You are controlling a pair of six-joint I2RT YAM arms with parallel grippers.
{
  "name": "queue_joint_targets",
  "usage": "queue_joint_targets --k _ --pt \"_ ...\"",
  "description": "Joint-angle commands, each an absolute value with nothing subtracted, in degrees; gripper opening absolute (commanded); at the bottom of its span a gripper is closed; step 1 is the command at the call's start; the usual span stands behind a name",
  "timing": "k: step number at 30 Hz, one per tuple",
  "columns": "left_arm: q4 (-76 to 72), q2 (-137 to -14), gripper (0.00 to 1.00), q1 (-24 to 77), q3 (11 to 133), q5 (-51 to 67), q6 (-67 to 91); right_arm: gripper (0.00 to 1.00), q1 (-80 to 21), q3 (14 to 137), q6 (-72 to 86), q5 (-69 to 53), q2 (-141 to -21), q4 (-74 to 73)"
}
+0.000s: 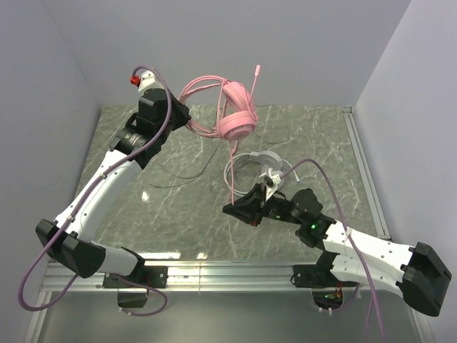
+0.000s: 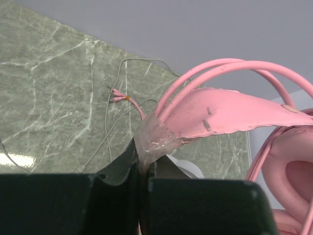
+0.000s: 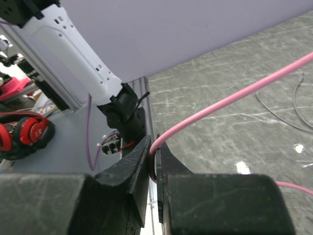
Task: Wrap the headphones
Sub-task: Wrap the headphone cable with the right arm
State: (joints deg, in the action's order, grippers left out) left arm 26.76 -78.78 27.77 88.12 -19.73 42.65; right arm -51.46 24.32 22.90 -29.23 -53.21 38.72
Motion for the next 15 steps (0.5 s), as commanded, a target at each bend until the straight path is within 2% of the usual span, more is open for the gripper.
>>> queue_joint_targets --k 1,15 --pt "11.9 -77.6 0.00 26.3 87.5 -26.2 47.4 0.15 -53.3 25.8 25.2 -35.5 -50.9 40.0" --pt "7.9 -79.5 0.00 26.3 83.9 -33.4 48.3 0.16 -56.7 29.4 26.4 -37.3 -48.4 37.5"
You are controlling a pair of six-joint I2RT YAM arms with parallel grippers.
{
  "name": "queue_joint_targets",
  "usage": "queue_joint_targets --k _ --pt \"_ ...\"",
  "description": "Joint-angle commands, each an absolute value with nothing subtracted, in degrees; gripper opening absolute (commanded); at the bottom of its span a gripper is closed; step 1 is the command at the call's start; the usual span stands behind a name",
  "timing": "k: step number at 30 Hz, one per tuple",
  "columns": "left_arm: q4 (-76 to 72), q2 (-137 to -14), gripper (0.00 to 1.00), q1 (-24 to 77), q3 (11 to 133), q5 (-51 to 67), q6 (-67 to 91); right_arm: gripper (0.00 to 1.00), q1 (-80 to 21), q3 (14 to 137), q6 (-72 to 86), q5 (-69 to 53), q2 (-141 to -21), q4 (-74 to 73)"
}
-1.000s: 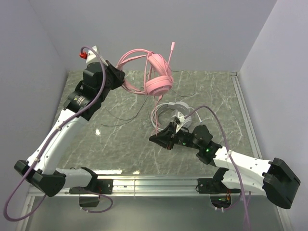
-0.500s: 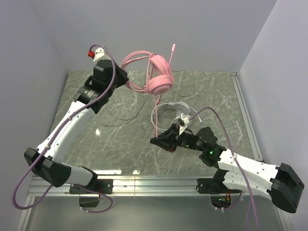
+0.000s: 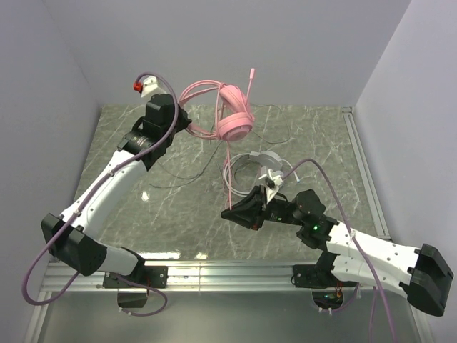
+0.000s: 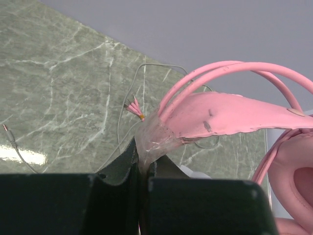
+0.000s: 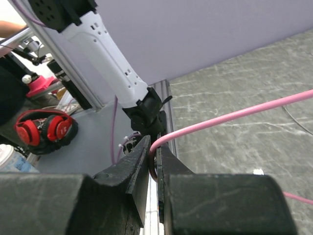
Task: Wrap the headphones
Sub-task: Wrap the headphone cable with the right arm
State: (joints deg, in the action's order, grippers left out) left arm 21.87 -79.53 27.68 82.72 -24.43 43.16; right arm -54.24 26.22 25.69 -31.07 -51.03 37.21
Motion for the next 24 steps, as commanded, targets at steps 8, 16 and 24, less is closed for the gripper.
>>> queue_joint_targets --k 8,16,24 --pt "0.8 -79.5 0.00 26.3 76.6 -38.4 49.4 0.14 -57.6 32.6 25.8 -34.9 -45.9 32.4" --pt "-3.0 -80.6 0.00 26.4 72.5 -44.1 49.0 0.12 -57.5 38.0 25.4 -32.3 -43.8 26.6" --pt "-8.4 -82.2 0.00 26.8 70.0 -48.2 42.8 0.00 -57.4 54.9 21.3 -22.3 -48.2 1.3"
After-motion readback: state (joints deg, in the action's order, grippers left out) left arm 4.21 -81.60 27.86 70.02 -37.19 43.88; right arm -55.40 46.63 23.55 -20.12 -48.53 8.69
